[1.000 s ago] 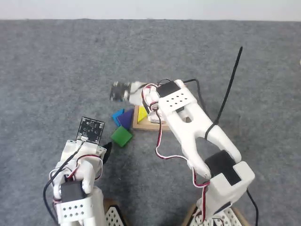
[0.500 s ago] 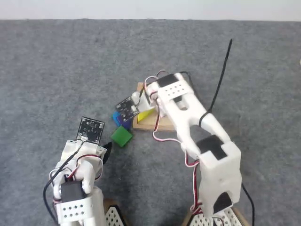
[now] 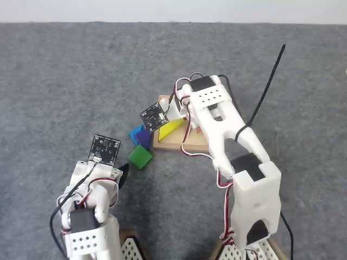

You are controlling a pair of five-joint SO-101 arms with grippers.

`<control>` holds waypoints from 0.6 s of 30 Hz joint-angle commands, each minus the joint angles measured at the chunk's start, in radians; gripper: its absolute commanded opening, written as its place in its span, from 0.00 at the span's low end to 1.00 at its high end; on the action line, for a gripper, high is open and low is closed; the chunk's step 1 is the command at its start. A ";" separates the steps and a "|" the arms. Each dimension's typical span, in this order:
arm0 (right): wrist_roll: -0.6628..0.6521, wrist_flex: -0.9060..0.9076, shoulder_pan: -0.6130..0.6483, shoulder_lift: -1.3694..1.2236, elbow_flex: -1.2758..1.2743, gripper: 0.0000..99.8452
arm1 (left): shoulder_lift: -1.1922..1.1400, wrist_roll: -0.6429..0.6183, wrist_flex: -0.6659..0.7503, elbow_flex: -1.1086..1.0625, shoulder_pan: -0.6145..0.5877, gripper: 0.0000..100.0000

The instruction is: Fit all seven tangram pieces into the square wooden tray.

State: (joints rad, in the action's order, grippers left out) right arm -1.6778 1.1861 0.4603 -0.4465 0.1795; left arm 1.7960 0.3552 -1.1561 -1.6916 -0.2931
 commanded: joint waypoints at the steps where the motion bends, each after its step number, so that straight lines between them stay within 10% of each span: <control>1: 0.058 0.008 -0.013 0.016 0.075 0.18 | 0.018 0.000 -0.008 0.008 -0.008 0.30; 8: 0.516 0.028 0.013 0.015 0.100 0.18 | 0.018 0.000 -0.008 0.008 -0.008 0.30; 18: 0.750 -0.013 0.038 -0.044 0.048 0.18 | 0.018 0.000 -0.006 0.008 -0.008 0.30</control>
State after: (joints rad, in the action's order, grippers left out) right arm -1.0226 1.2121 0.4895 -0.5002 0.2225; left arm 1.7960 0.3552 -1.1561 -1.6916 -0.2931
